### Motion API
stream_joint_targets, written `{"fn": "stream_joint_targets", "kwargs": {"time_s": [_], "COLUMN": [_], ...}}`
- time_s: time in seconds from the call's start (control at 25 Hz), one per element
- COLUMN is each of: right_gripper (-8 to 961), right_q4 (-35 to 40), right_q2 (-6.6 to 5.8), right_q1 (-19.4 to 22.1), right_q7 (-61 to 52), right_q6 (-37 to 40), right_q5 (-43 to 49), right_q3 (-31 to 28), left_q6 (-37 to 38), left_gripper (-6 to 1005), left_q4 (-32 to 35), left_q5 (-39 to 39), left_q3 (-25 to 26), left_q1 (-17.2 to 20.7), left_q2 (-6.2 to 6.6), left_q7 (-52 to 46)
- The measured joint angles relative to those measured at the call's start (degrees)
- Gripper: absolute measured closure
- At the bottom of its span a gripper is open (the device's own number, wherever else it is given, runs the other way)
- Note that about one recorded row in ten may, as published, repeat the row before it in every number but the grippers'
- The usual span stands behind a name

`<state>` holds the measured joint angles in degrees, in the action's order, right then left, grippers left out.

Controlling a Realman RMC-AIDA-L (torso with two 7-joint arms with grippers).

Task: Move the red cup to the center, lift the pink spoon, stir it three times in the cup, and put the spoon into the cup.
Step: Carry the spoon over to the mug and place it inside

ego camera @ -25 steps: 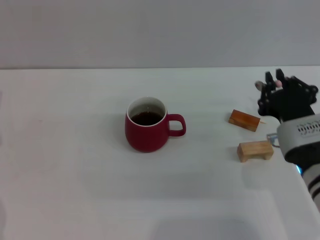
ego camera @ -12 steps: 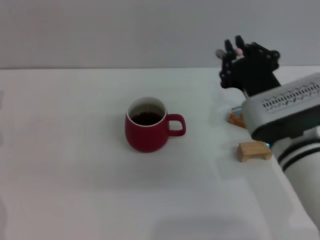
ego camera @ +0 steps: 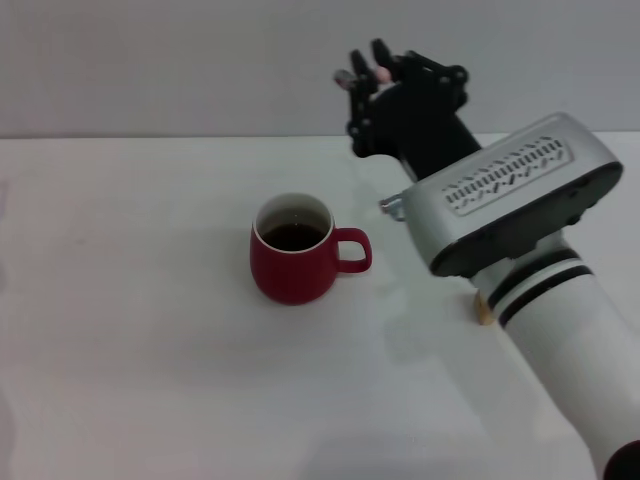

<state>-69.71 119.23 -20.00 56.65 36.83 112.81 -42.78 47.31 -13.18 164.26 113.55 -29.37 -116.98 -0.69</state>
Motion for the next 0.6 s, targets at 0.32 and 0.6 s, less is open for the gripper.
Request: {"fn": "stream_joint_targets", "kwargs": {"time_s": [0.32, 0.6], "right_gripper": [818, 819], "right_q4": [-3.6, -8.9], "right_q2": [0.20, 0.13], "right_q1": [0.4, 4.0], "right_q7": [0.0, 7.6], "right_q6": [-3.7, -7.3], "right_q5": [-1.9, -8.6], "right_q3": [2.0, 3.2], "left_q6": [-0.6, -1.0], "left_gripper": [156, 156], "left_q4": [0.0, 0.0], "left_q5": [0.0, 0.0], "left_q3": [0.0, -0.1], "left_q1": [-0.1, -0.2], "left_q2": [0.00, 0.00], "left_q7": [0.0, 0.0]}}
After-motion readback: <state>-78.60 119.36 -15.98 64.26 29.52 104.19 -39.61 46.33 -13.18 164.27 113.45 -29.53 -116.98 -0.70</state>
